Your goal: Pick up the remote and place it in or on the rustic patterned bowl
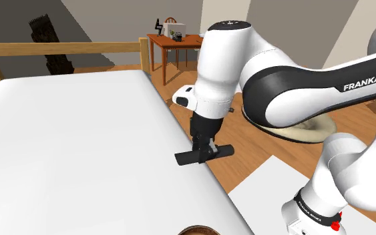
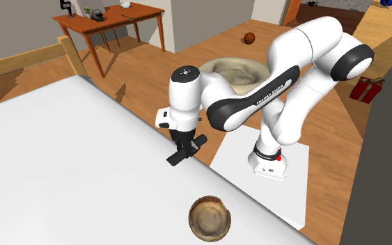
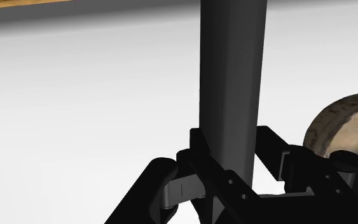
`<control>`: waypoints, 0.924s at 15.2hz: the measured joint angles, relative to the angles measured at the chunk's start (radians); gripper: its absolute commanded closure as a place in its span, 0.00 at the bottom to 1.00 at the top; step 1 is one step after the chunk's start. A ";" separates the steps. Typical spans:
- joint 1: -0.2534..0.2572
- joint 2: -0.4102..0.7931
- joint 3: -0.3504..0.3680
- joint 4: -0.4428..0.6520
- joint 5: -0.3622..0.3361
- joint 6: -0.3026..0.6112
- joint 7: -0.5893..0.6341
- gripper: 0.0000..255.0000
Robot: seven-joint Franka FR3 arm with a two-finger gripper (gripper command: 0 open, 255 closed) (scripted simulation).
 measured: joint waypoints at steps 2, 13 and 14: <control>0.018 0.000 0.032 0.002 0.010 -0.003 0.044 1.00; 0.101 0.100 0.247 0.117 0.020 -0.020 0.342 1.00; 0.106 0.110 0.263 0.126 0.017 -0.020 0.366 1.00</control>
